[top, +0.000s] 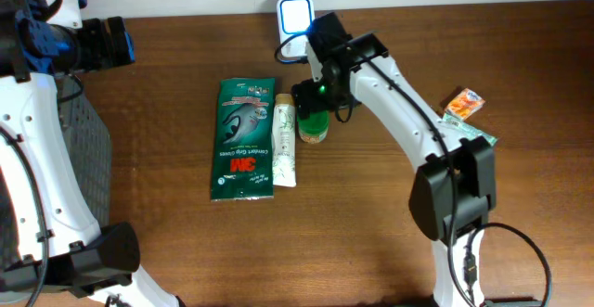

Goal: Scan the item barcode
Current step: 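Reach the right gripper to the green-lidded jar and grasp it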

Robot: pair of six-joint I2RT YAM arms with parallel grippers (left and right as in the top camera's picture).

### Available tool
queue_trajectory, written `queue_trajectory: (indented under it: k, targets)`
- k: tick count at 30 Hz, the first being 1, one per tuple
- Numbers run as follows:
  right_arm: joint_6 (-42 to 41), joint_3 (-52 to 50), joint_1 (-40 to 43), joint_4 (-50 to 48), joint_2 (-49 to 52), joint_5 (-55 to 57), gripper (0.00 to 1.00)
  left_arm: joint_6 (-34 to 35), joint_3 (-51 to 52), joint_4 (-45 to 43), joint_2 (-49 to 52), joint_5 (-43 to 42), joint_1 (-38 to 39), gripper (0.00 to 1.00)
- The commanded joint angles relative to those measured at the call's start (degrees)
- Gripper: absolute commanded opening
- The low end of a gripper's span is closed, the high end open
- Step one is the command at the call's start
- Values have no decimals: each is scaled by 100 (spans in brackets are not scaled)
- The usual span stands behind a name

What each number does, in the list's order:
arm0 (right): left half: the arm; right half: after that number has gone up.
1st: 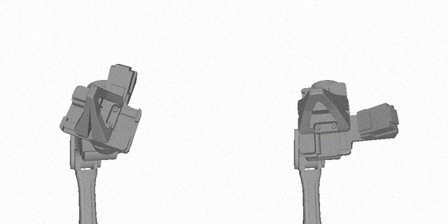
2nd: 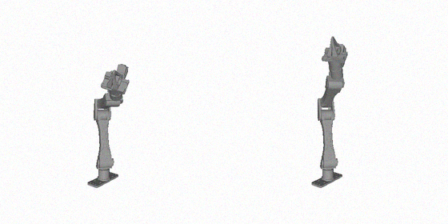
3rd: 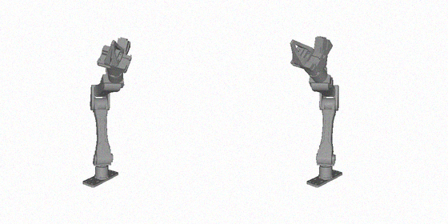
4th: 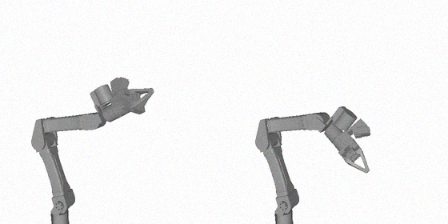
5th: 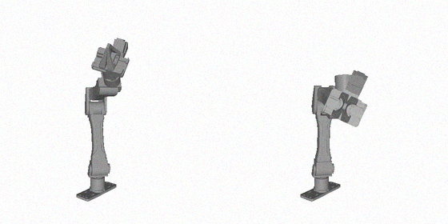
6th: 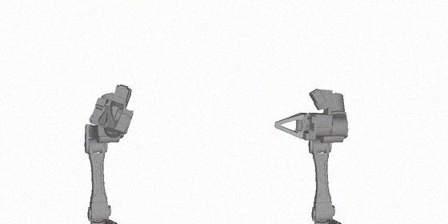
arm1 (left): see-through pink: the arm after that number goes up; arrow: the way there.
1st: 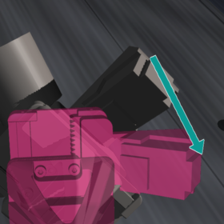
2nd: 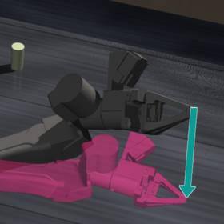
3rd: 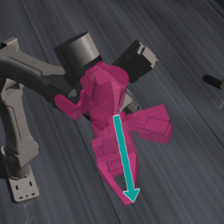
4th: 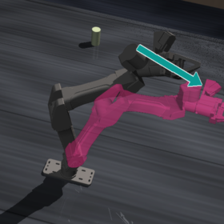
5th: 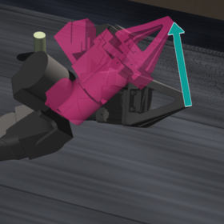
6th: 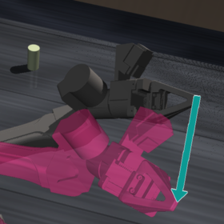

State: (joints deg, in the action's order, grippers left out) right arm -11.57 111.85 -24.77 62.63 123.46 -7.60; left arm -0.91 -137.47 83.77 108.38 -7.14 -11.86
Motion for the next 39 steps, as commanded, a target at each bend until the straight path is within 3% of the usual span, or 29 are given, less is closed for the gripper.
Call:
queue_trajectory:
  k: [1,4,16,28,36,39]
  targets:
    - [-1325,26,-46,-13,125,227,88,-46,-31,-9,2,-59,7,99]
    - [-1753,-4,-46,-44,249,376,88,-46,-31,-9,2,-59,7,99]
    - [-1941,-11,-334,-348,527,774,85,-46,-31,-9,2,-59,7,99]
    - [-1923,-160,-332,-39,549,789,62,-46,-31,-9,2,-59,7,99]
    - [-951,341,-299,592,361,787,56,-46,-31,-9,2,-59,7,99]
    - [-92,758,-240,1139,343,787,56,-46,-31,-9,2,-59,7,99]
